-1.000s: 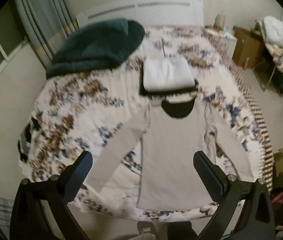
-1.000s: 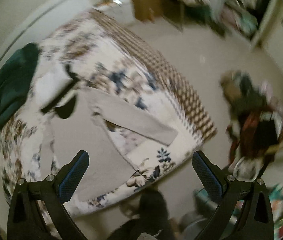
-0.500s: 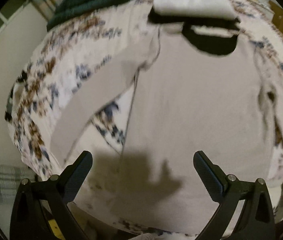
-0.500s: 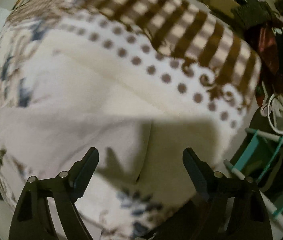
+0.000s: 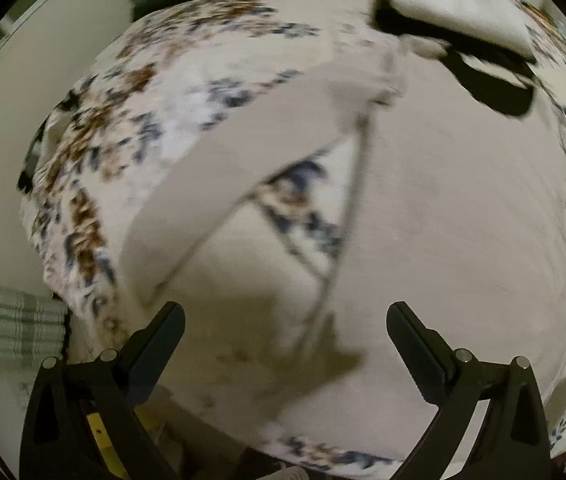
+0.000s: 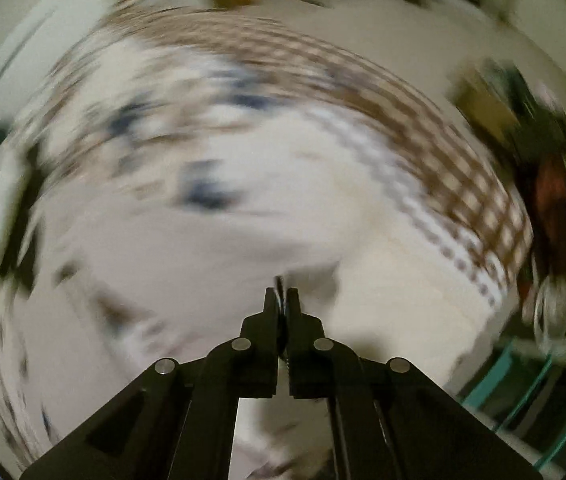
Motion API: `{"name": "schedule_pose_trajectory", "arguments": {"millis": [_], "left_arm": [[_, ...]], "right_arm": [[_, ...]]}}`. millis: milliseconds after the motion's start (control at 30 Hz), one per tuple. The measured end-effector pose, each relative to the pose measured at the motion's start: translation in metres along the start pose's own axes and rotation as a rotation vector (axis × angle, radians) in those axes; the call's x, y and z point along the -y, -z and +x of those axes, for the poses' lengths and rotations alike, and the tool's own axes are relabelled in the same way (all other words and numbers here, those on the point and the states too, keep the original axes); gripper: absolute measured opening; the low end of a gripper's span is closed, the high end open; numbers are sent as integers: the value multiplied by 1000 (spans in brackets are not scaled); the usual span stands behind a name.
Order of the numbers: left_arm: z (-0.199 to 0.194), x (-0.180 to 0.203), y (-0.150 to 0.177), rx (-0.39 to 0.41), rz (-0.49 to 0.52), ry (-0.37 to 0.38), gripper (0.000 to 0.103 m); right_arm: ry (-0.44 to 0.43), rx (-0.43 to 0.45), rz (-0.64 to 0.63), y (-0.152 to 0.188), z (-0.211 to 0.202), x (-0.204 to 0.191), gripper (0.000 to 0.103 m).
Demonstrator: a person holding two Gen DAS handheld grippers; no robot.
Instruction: Fold small clothes
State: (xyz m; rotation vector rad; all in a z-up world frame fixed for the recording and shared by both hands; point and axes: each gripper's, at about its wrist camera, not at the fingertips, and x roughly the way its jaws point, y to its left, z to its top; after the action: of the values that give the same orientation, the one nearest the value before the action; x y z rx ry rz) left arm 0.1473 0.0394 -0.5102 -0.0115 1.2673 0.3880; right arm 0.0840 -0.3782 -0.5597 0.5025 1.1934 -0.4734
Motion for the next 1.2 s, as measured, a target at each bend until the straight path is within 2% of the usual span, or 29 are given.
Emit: {"name": "schedule_pose_trajectory", "arguments": {"millis": [67,100,167,200,267,333,467,600,667,733,767,800,867,1000,1033,1067,1100,1133,1200], "left_arm": [[-3,-27,1,7,-39,-19,103],[-4,-37,2,9,-54,-29,103],[-4,-60,4,13,-85,-56,103],[-3,-73,7,17,-101,-73,103],[1,-92,12,15,-119,-104,103],[11,-112,18,0,-142,-132,103],[26,-141,29,-33,-193,-152,103],[40,-161,33,-58,-228,-146,103],[46,-169,33,-74,-252,-128,103],[56,-184,31,-95,-302,-77,103],[61,-191,31,-106,-330,-57,103],[65,-198,30,-117,-360,-35,103],[80,-216,29,-146,-445,36,103],[121,-247,30,-207,-634,212,102],[131,-249,29,-221,-662,249,98],[141,-250,27,-234,-683,278,92],[147,-249,25,-240,-692,301,91],[155,-246,23,-244,-696,324,91],[167,-239,18,-243,-685,321,91]], "right_arm": [[-47,2,-152,20,-10,-55,3],[-68,-4,-280,41,-11,-98,2],[-105,-13,-444,71,-10,-161,2],[-121,-18,-565,94,-4,-202,2],[-135,-32,-726,132,1,-253,2],[-118,-68,-902,188,15,-309,2],[-38,-204,-1117,280,51,-353,2],[29,-272,-1202,311,88,-355,2],[28,-326,-1136,301,102,-355,4],[-31,-411,-1022,277,114,-355,9],[-60,-453,-968,265,118,-354,24],[-106,-494,-873,245,121,-351,43],[-137,-496,-771,216,125,-345,55],[-112,-487,-627,171,130,-324,55],[-94,-482,-593,162,134,-316,55],[-79,-477,-570,157,133,-310,55],[-63,-473,-549,151,136,-305,55],[-45,-472,-525,143,142,-300,55],[-21,-480,-483,136,151,-293,55]]}}
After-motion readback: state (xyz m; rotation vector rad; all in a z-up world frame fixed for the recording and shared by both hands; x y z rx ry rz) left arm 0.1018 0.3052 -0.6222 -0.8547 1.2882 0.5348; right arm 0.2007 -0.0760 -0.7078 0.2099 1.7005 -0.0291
